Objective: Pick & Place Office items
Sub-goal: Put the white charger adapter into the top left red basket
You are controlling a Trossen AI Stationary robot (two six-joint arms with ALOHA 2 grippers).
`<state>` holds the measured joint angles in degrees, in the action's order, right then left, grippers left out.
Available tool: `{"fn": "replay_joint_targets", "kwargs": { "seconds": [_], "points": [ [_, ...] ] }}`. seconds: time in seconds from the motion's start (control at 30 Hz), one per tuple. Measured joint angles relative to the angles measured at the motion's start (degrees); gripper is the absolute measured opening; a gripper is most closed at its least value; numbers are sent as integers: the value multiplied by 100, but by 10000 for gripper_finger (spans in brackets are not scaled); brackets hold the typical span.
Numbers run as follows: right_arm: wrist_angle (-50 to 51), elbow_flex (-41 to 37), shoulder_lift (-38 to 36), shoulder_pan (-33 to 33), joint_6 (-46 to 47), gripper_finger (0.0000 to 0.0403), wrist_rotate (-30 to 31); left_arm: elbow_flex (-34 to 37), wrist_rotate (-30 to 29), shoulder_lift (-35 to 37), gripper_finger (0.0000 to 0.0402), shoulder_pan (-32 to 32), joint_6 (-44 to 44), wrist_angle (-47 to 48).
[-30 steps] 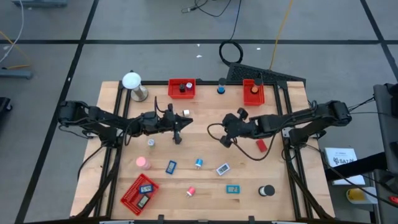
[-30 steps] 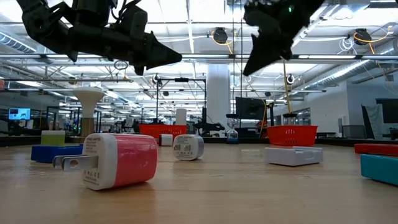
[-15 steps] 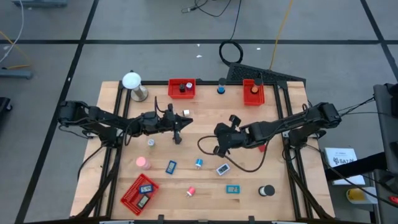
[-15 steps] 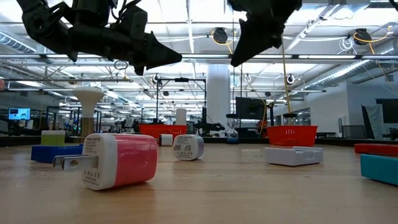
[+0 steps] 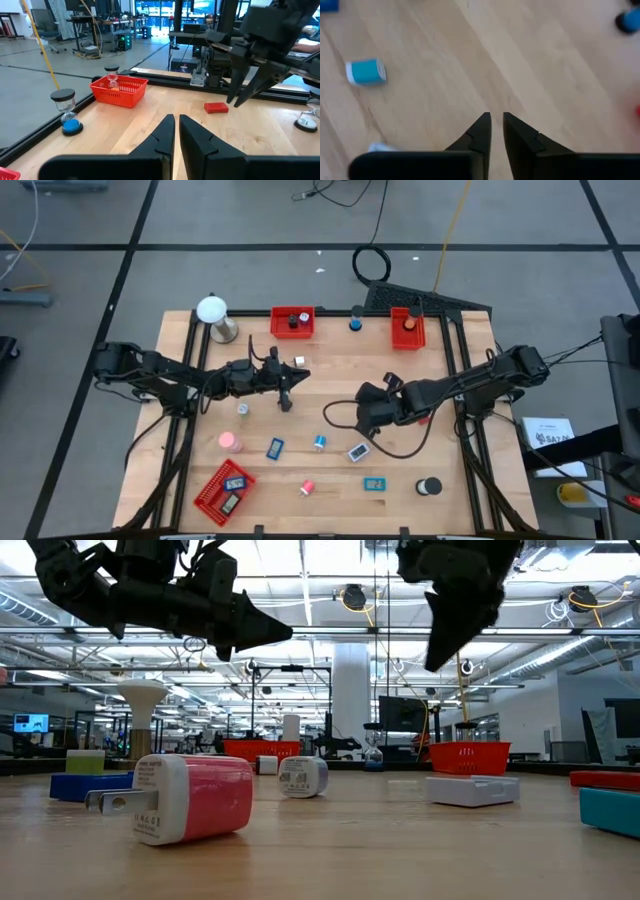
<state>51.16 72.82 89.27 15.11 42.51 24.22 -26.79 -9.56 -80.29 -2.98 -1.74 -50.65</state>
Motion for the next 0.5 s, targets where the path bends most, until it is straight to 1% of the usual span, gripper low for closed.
{"fn": "replay_joint_targets", "kwargs": {
  "seconds": [0.17, 0.23, 0.33, 0.5],
  "points": [
    [1216, 0, 0, 0, 831, 113, -720, 0, 2, 0, 26, 0, 0, 0],
    [1556, -2, 0, 2, 1025, 138, -885, 0, 0, 0, 26, 0, 0, 0],
    [1615, -33, 0, 0, 1006, 172, -921, 0, 2, 0, 26, 0, 0, 1],
    [1140, -223, 0, -44, 419, 218, -949, 0, 2, 0, 26, 0, 0, 1]
  ]
}}
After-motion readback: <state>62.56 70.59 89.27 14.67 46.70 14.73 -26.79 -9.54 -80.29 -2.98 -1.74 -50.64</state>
